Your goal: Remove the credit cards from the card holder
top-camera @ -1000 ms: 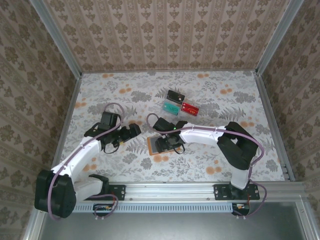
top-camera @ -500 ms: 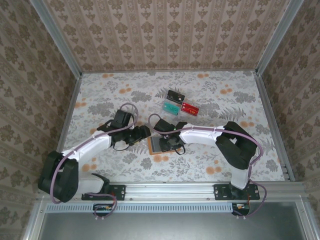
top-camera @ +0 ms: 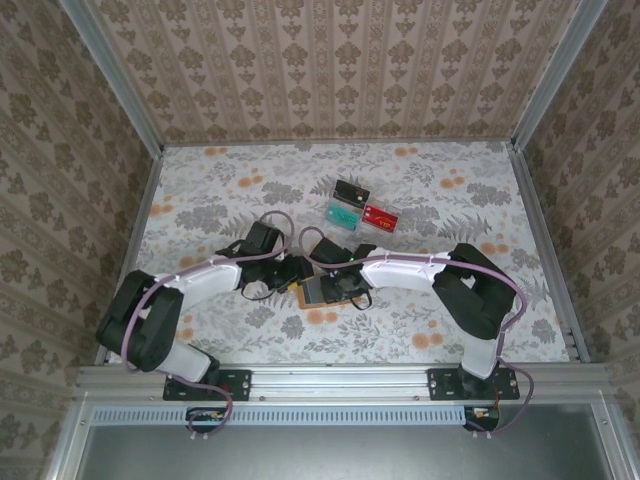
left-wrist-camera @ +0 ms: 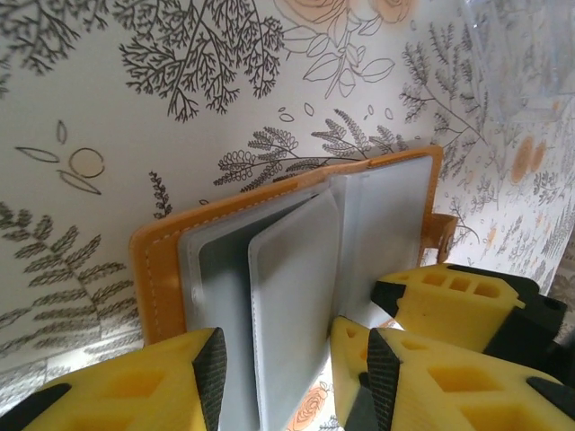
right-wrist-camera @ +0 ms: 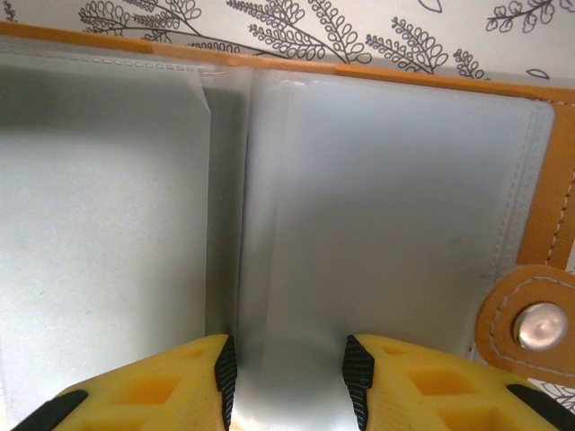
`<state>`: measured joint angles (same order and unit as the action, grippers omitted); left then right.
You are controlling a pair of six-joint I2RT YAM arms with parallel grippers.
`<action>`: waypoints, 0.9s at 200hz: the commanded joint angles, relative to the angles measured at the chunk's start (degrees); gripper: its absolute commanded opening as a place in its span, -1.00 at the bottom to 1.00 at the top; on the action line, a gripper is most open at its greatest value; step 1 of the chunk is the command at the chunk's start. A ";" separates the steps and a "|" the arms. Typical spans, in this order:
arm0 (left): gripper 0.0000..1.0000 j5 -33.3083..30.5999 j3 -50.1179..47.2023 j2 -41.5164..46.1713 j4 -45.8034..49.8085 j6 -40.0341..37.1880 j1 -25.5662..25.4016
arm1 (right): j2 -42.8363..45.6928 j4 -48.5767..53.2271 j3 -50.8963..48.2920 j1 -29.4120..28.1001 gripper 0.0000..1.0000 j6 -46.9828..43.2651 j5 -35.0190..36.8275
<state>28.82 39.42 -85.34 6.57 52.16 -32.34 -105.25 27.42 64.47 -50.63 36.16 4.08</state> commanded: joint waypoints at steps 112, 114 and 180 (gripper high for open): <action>-0.51 3.99 0.18 -5.24 -6.24 0.68 -0.45 | -0.04 -1.22 -3.89 2.36 -0.24 -0.68 -5.51; -0.53 3.88 0.14 -5.11 -6.16 0.56 -0.45 | 0.40 -1.38 -3.95 2.55 -0.24 -0.79 -5.67; -0.98 1.35 -1.27 -0.21 1.66 -5.06 1.95 | 18.37 -10.16 -8.02 5.37 0.04 -2.65 -10.69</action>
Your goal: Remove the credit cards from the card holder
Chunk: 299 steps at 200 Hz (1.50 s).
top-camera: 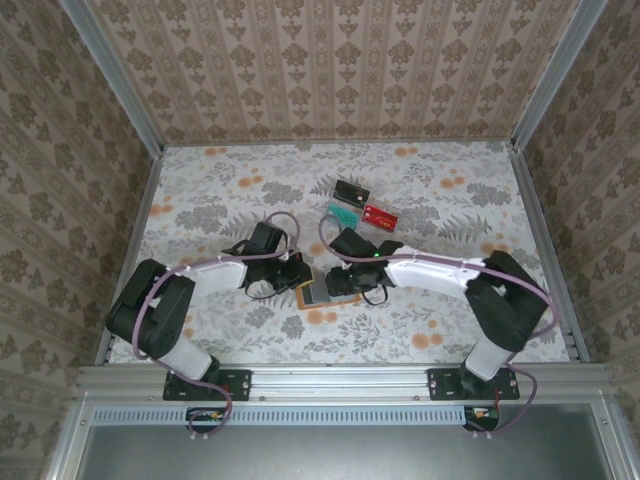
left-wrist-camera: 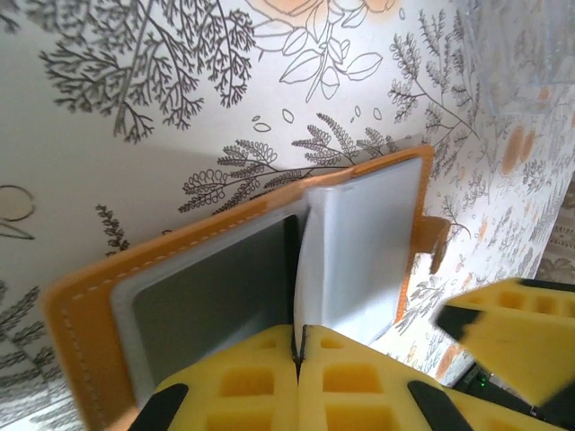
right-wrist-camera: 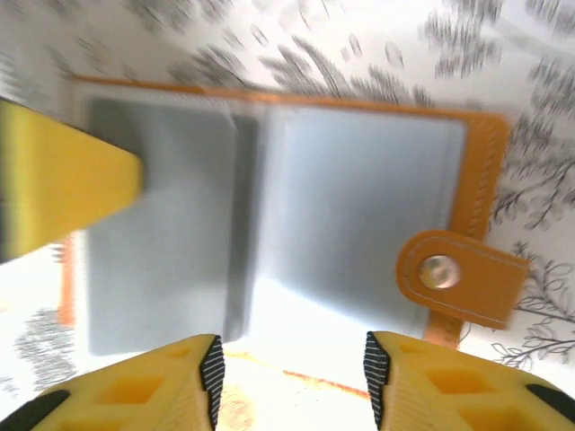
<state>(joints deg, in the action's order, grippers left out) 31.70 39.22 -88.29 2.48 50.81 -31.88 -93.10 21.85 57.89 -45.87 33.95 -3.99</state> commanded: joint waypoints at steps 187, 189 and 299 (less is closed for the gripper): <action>-0.01 8.17 1.79 -4.97 -17.01 7.01 -1.97 | 15.75 -6.38 -7.70 3.26 0.03 1.99 5.00; -0.01 8.04 1.75 -4.88 -16.79 6.89 -1.90 | 15.76 -6.47 -7.70 3.27 0.03 1.99 4.97; -0.17 -5.68 -2.04 8.22 1.99 3.02 -1.22 | -0.01 -4.73 -0.53 1.84 -0.43 1.89 -3.07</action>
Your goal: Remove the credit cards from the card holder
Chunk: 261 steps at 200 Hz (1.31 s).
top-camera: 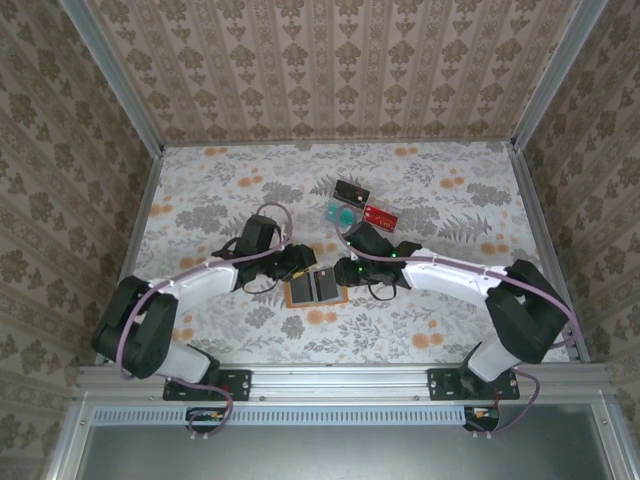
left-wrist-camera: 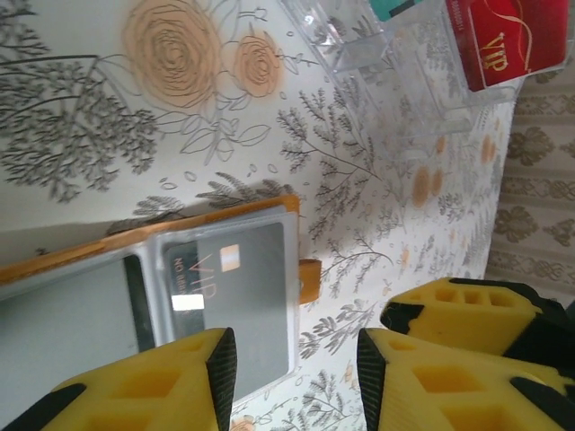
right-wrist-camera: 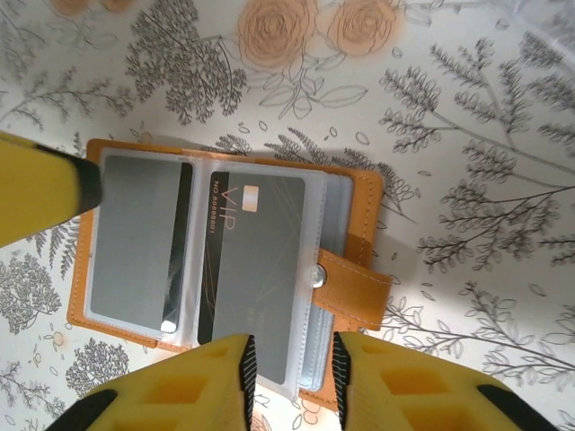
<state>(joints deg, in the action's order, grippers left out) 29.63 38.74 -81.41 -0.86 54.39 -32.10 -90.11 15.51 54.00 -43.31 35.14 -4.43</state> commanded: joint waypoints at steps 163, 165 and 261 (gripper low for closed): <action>-0.45 -3.47 -0.01 -9.50 2.93 0.36 -3.94 | -12.82 6.57 7.61 -0.76 -0.63 4.99 -3.90; -0.45 -3.51 -0.12 -9.52 2.92 0.36 -3.96 | -12.95 6.60 7.61 -0.75 -0.63 5.02 -3.96; -0.33 0.93 -2.03 -10.10 -2.88 1.51 -2.80 | -15.46 6.42 7.16 -0.07 -0.64 5.56 -7.84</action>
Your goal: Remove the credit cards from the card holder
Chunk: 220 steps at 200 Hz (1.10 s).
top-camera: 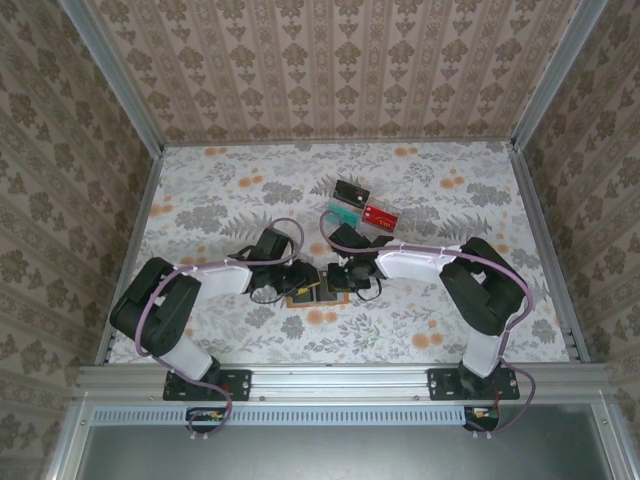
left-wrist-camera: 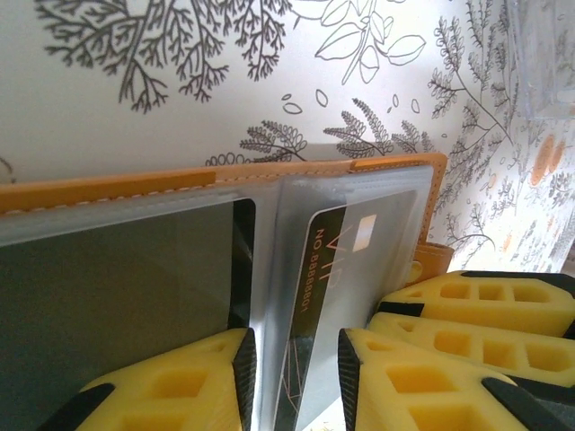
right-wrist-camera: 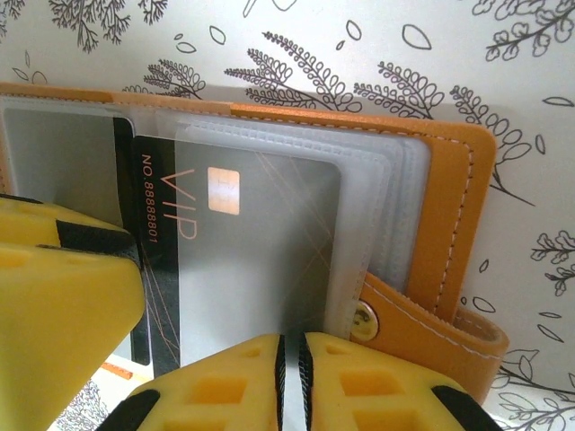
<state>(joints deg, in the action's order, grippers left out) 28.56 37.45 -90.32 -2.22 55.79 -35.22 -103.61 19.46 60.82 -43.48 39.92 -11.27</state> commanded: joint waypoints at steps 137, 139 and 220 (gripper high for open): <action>-0.42 7.80 1.92 -5.19 2.29 -11.60 3.32 | -2.68 3.48 0.26 0.20 -0.68 -1.34 -0.07; -0.43 7.82 1.90 -5.27 2.17 -11.61 3.32 | -2.63 3.54 0.27 0.17 -0.68 -1.40 -0.07; -0.60 10.71 2.10 -6.18 -0.56 -11.49 3.40 | -3.26 3.74 0.10 0.24 -0.70 -1.49 -0.09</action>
<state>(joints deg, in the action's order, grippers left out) 37.82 39.83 -95.29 -2.17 45.76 -32.03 -104.31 19.75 61.34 -43.38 39.18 -11.25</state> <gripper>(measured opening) 0.210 0.153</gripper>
